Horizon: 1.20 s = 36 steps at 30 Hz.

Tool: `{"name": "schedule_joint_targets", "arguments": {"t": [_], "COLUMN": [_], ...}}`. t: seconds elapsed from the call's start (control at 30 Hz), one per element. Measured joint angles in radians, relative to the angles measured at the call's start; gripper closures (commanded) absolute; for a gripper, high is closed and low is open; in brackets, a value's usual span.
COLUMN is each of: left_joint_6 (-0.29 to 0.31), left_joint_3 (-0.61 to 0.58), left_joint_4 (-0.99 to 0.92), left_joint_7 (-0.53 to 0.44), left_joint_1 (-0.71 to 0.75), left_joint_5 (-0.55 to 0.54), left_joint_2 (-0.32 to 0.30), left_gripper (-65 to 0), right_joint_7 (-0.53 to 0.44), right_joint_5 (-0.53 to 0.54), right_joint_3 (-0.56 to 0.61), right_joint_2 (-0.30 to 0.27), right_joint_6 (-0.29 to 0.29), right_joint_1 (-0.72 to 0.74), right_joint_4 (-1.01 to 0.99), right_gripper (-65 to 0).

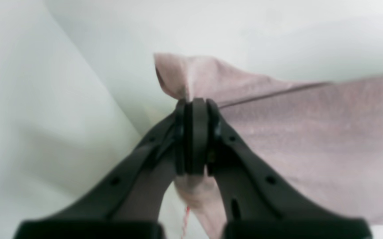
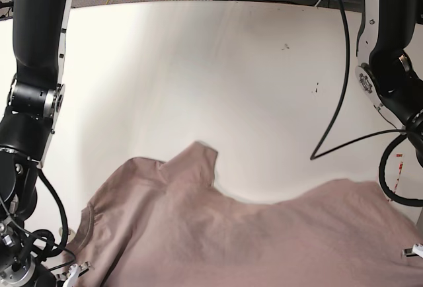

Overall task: Fold the T-shirt properly
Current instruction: 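Lift the shirt with both grippers and fling it flat across the table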

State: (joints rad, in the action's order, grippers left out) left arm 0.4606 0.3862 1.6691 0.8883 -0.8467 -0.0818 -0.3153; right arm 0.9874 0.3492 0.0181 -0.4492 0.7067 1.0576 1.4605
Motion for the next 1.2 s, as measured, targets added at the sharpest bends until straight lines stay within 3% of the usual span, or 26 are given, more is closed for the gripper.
{"name": "schedule_joint_targets", "arguments": {"t": [0.23,0.57,0.73,0.9,1.2], "left_joint_6": [0.003,0.075,0.072,0.125,0.219], "left_joint_3": [-0.003,-0.003,0.005,0.050,0.138], "left_joint_4": [0.093,0.211,0.292,0.313,0.316], "left_joint_7": [0.079,0.110,0.114,0.113,0.114], "left_joint_1": [0.015,0.296,0.503,0.651,0.900], "left_joint_5": [-0.005,-0.018,0.000,-0.019,-0.001], "left_joint_2": [-0.001,0.010,0.023,0.054,0.098], "left_gripper": [0.0,0.0,0.0,0.0,0.0], "right_joint_7": [0.094,0.130,0.119,0.169,0.159], "right_joint_5": [-0.004,-0.003,0.060,0.078,0.229], "right_joint_3": [-0.006,-0.128,-0.249,-0.344,-0.480], "right_joint_2": [-0.008,-0.029,0.006,0.040,0.111], "right_joint_6": [-0.002,-0.001,-0.004,-0.007,-0.004], "right_joint_1": [-0.020,-0.394,-0.613,-0.782,-1.101], "right_joint_4": [0.129,0.322,0.441,0.482,0.546], "right_gripper": [0.0,0.0,0.0,0.0,0.0]}}
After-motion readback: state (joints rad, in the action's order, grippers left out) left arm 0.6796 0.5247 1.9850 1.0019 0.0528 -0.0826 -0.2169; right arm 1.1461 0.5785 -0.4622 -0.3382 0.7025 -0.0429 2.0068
